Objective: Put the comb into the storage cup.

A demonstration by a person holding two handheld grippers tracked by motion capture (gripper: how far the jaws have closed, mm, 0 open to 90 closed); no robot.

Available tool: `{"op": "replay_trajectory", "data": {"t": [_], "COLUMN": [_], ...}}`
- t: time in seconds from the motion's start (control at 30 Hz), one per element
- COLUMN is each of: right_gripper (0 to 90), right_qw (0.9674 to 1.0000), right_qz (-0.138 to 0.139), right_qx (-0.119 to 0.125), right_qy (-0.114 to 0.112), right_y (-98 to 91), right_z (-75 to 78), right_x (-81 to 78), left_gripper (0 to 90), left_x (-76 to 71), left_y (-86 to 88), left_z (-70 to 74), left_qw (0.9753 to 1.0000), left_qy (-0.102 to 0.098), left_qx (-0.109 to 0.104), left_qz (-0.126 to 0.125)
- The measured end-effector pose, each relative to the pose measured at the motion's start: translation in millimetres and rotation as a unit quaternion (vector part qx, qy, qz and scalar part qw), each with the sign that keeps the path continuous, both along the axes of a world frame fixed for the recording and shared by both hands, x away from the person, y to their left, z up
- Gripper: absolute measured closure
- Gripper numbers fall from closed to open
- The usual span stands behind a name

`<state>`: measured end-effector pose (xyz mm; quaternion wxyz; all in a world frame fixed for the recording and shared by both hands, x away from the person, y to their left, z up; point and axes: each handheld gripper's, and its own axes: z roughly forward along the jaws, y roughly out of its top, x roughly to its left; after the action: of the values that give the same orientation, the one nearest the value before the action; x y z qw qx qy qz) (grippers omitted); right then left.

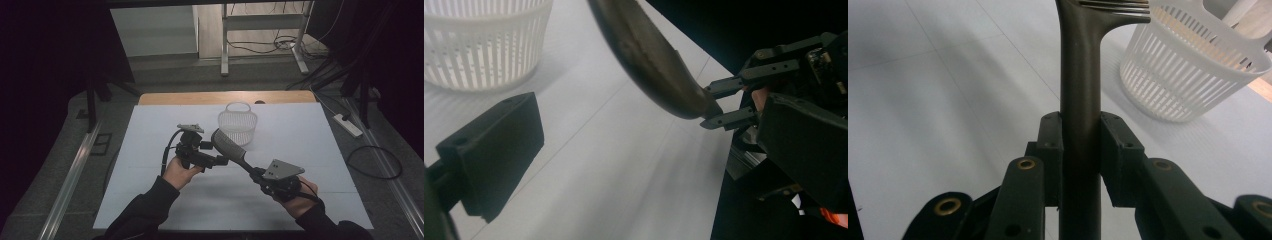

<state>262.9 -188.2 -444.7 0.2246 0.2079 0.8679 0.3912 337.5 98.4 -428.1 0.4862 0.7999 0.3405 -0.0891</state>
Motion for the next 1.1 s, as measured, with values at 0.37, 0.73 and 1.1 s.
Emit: {"op": "replay_trajectory", "data": {"t": [0.37, 0.73, 1.1], "right_gripper": [72.3, 72.3, 72.2], "right_qw": [0.9998, 0.9997, 0.9994], "right_qz": [0.009, 0.008, 0.009], "right_qx": [-0.012, -0.016, -0.025], "right_qy": [-0.013, -0.016, -0.021], "right_y": [4.7, 4.7, 6.7], "right_z": [-1.8, -2.8, -5.6], "right_x": [-3.4, -2.9, -1.9], "left_gripper": [13.8, 56.3, 79.3], "left_x": [1.5, 3.6, 8.6], "left_y": [3.5, 6.4, 11.6], "left_z": [0.5, -1.2, -9.0], "left_qw": [0.9998, 0.9978, 0.9879], "left_qy": [0.013, 0.051, 0.111], "left_qx": [-0.012, -0.04, -0.104], "left_qz": [0.0, -0.012, -0.031]}}
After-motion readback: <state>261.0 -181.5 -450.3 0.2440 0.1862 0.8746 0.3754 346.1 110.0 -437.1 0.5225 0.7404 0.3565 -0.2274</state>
